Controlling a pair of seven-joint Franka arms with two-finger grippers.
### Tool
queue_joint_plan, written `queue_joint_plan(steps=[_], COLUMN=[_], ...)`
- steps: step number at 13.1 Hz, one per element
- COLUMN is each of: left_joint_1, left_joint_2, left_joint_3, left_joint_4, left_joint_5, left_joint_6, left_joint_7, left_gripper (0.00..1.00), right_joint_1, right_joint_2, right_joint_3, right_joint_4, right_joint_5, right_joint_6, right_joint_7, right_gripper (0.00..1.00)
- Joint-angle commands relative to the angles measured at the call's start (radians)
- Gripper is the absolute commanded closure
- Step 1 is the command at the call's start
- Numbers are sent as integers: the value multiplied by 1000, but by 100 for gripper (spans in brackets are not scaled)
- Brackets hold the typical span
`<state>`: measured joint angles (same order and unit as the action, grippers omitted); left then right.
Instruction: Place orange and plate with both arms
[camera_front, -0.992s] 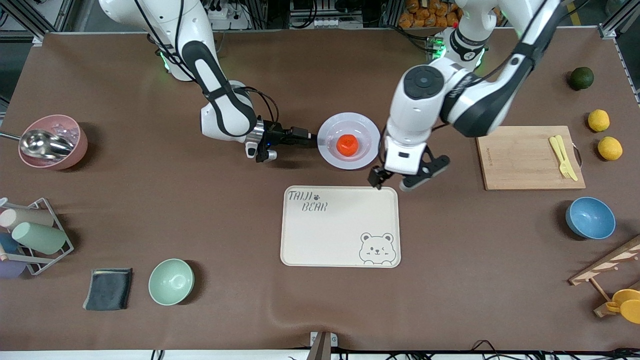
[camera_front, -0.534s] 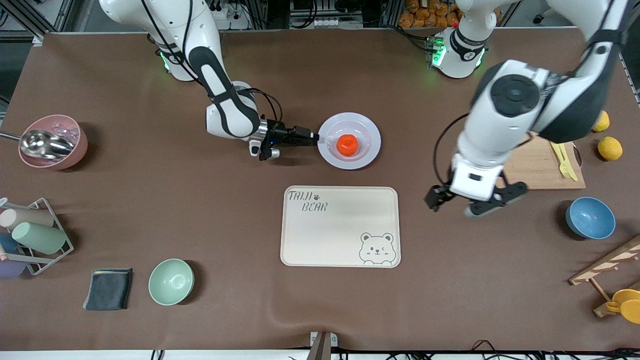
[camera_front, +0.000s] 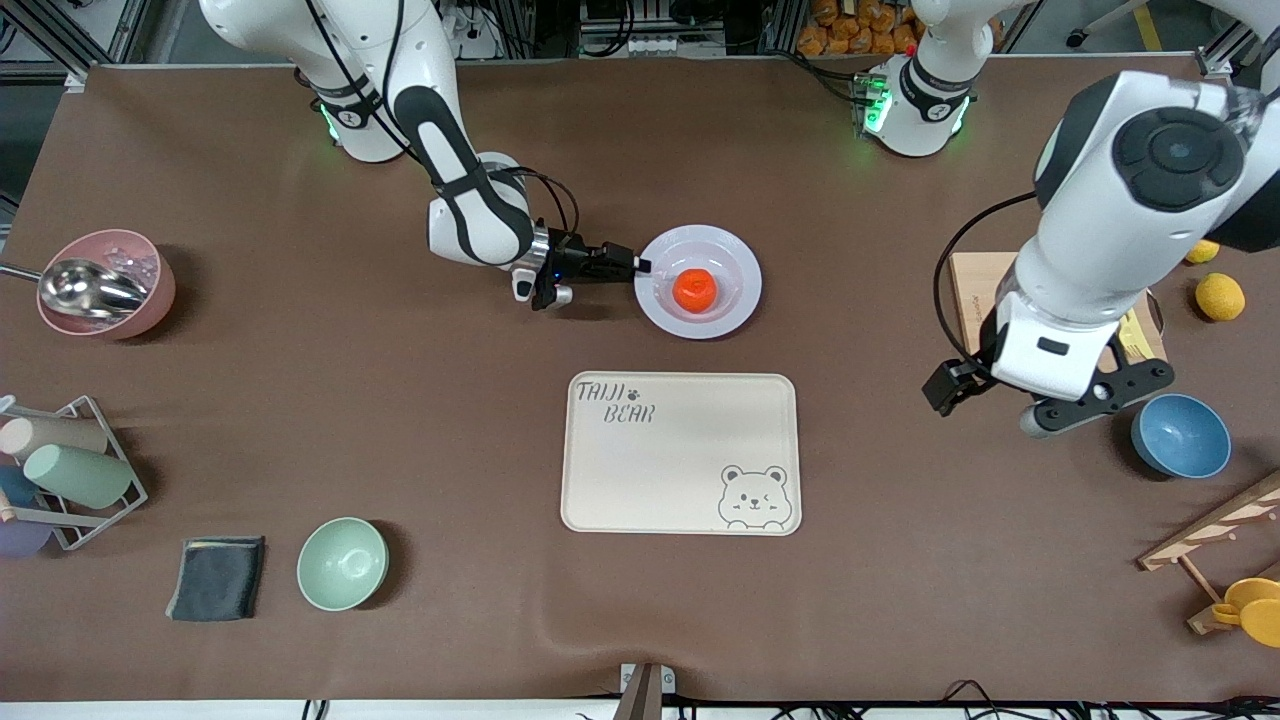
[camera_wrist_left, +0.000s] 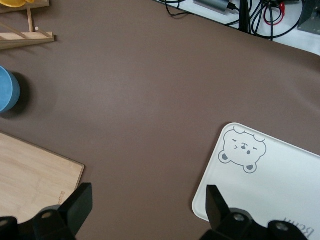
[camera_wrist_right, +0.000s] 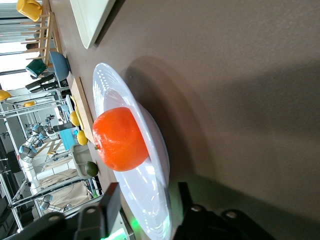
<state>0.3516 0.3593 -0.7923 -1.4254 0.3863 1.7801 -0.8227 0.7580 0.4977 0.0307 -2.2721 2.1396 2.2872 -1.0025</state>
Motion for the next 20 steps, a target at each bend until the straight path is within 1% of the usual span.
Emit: queue_joint_plan(steps=[1, 2, 3, 4, 5, 6, 7, 8, 9, 11, 12, 13, 14, 15, 16, 18, 20], left_joint_1=[56, 64, 69, 57, 35, -12, -84, -161, -202, -235, -267, -314, -338, -338, -344, -397, -393], left_joint_2=[-17, -22, -46, -72, -98, -118, -149, -175, -190, -236, -275, -293, -309, -324, -347, -384, -401], left_joint_3=[-8, -8, -1, 25, 89, 164, 282, 385, 478, 579, 641, 697, 731, 742, 766, 830, 832], left_joint_4=[46, 48, 54, 62, 60, 62, 60, 60, 60, 56, 40, 27, 20, 5, -27, -81, -119], left_joint_5=[-93, -98, -112, -135, -171, -223, -265, -306, -352, -435, -463, -465, -465, -466, -466, -468, -468], left_joint_6=[-33, -37, -62, -73, -73, -74, -77, -85, -97, -110, -120, -152, -189, -217, -215, -206, -189], left_joint_7=[101, 123, 164, 233, 278, 295, 316, 354, 414, 540, 554, 562, 583, 640, 702, 732, 737], left_gripper=[0, 0, 0, 0, 0, 0, 0, 0, 0, 0, 0, 0, 0, 0, 0, 0, 0], right_joint_1=[27, 27, 29, 29, 35, 37, 37, 37, 37, 30, 27, 21, 17, 21, 27, 27, 21], right_joint_2=[33, 35, 35, 35, 35, 35, 35, 35, 35, 32, 28, 22, 12, -2, -14, -45, -59], right_joint_3=[-6, -6, -6, -6, -6, -6, -6, -6, -6, -5, -5, -3, -3, -3, -3, -5, -5], right_joint_4=[23, 25, 25, 26, 28, 28, 28, 29, 29, 29, 31, 32, 32, 37, 42, 42, 48], right_joint_5=[49, 52, 57, 65, 69, 71, 71, 71, 71, 71, 71, 71, 85, 132, 158, 158, 160], right_joint_6=[8, 8, 8, 8, 8, 8, 9, 8, 8, 6, 6, 5, 3, 0, 0, 4, 5], right_joint_7=[-39, -39, -39, -39, -39, -39, -39, -38, -38, -27, -27, -24, -12, -5, 4, 47, 62], right_gripper=[58, 63, 70, 73, 77, 81, 91, 100, 100, 100, 100, 100, 100, 100, 100, 100, 100])
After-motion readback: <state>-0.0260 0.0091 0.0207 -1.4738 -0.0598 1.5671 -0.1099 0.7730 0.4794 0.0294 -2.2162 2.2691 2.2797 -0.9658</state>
